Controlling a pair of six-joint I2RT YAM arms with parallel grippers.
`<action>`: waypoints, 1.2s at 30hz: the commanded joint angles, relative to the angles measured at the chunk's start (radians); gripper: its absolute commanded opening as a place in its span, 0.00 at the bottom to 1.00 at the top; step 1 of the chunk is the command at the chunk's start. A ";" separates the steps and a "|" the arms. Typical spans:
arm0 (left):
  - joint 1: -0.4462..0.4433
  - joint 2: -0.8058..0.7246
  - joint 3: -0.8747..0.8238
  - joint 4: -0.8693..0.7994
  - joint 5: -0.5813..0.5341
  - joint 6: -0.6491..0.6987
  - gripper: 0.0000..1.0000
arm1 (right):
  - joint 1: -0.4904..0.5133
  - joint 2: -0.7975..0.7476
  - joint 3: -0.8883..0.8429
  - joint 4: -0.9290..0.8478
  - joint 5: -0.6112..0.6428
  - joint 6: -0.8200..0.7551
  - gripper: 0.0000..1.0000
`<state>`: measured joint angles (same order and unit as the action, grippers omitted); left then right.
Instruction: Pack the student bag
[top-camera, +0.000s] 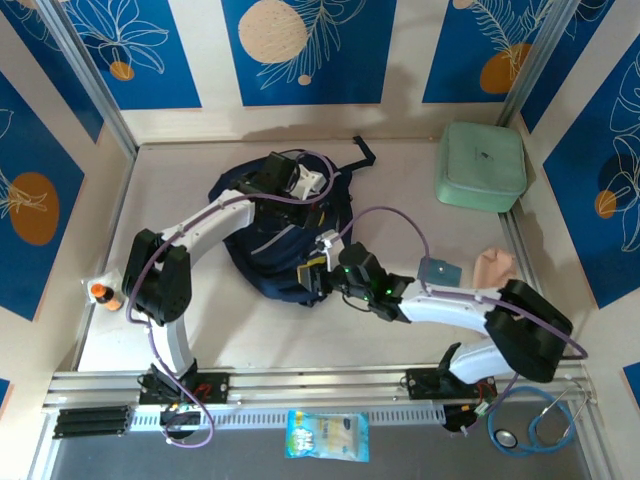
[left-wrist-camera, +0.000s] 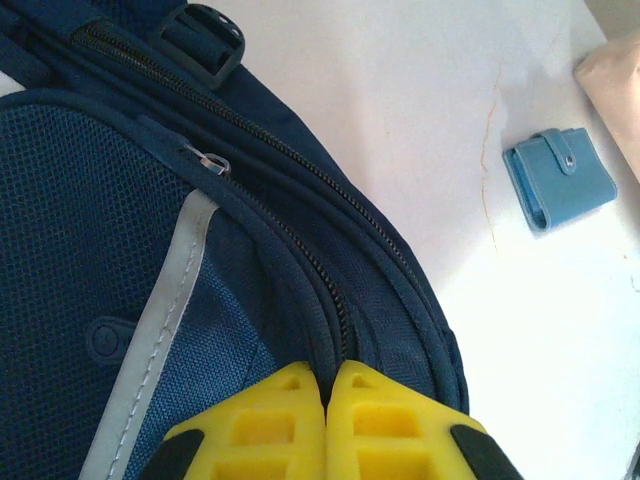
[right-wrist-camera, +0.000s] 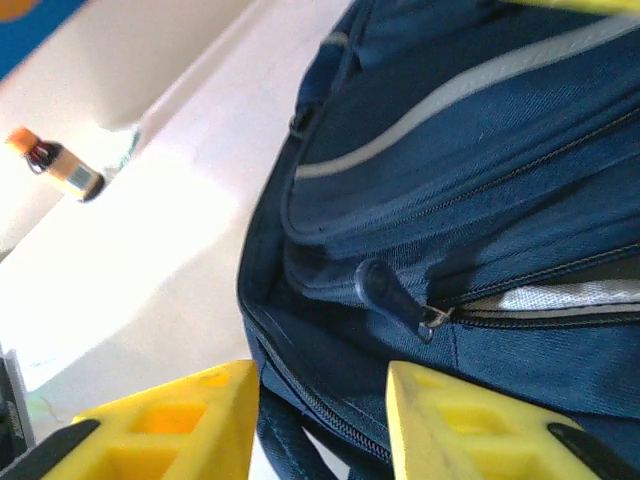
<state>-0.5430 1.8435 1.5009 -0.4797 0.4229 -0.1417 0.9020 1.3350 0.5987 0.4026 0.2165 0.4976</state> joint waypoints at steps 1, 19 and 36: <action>0.022 -0.031 0.021 0.067 0.004 0.009 0.03 | -0.071 -0.082 -0.035 0.004 -0.022 0.082 0.43; 0.021 -0.119 -0.051 0.095 0.042 0.031 0.03 | -0.368 0.014 0.112 -0.111 -0.402 0.433 0.52; 0.022 -0.115 -0.050 0.121 0.013 -0.050 0.17 | -0.321 0.253 0.251 -0.022 -0.377 0.495 0.25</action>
<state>-0.5282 1.7737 1.4452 -0.4267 0.4175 -0.1375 0.5762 1.5639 0.8173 0.3569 -0.1566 0.9783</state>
